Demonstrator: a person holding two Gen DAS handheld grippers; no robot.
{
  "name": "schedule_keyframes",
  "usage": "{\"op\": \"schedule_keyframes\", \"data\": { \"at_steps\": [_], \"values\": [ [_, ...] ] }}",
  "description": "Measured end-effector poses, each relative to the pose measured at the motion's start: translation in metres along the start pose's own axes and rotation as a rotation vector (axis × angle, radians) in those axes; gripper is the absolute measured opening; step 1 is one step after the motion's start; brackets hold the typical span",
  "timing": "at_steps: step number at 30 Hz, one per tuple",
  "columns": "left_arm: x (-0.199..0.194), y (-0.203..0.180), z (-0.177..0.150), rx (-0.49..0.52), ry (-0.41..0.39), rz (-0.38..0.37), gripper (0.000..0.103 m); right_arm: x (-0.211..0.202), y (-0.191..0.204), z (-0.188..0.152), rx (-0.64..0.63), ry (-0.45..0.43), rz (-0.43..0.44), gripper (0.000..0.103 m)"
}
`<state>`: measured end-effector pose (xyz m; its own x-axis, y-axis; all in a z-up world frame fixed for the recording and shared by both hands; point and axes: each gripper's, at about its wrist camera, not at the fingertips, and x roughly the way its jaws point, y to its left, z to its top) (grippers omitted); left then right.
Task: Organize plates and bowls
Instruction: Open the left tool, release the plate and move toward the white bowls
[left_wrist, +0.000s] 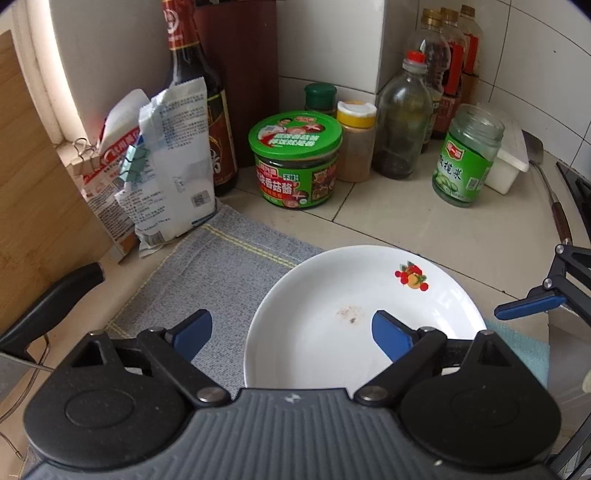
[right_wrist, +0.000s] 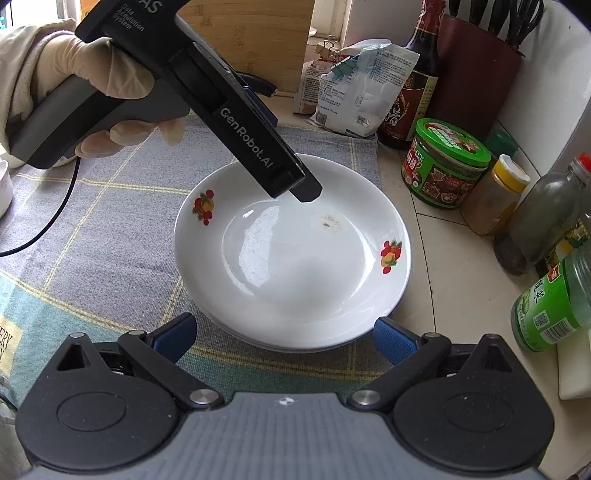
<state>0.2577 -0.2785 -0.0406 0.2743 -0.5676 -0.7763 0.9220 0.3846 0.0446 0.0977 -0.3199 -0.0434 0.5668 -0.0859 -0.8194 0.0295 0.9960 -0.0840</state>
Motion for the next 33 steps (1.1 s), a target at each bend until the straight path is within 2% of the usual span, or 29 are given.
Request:
{"op": "schedule_keyframes", "data": {
  "at_steps": [5,9,14,20,25,29,33],
  "values": [
    [-0.036,-0.003,-0.01,-0.038,-0.089,0.079,0.098,-0.01,0.001,0.003,0.03,-0.052,-0.007,0.103],
    [-0.074,-0.005,-0.027,-0.061,-0.162,0.172,0.1,-0.017,0.007,0.005,0.046,-0.112,-0.021,0.103],
    [-0.119,-0.002,-0.063,-0.171,-0.202,0.292,0.101,-0.023,0.012,0.01,0.057,-0.179,-0.022,0.103],
    [-0.154,0.0,-0.117,-0.352,-0.199,0.414,0.101,-0.018,0.028,0.019,0.073,-0.242,0.035,0.103],
    [-0.173,0.004,-0.164,-0.438,-0.177,0.503,0.101,-0.01,0.06,0.033,0.024,-0.267,0.053,0.103],
    [-0.192,0.018,-0.203,-0.484,-0.16,0.539,0.101,-0.003,0.097,0.044,-0.021,-0.263,0.079,0.103],
    [-0.213,0.03,-0.239,-0.487,-0.134,0.566,0.101,0.002,0.145,0.055,-0.055,-0.239,0.103,0.103]
  ]
}}
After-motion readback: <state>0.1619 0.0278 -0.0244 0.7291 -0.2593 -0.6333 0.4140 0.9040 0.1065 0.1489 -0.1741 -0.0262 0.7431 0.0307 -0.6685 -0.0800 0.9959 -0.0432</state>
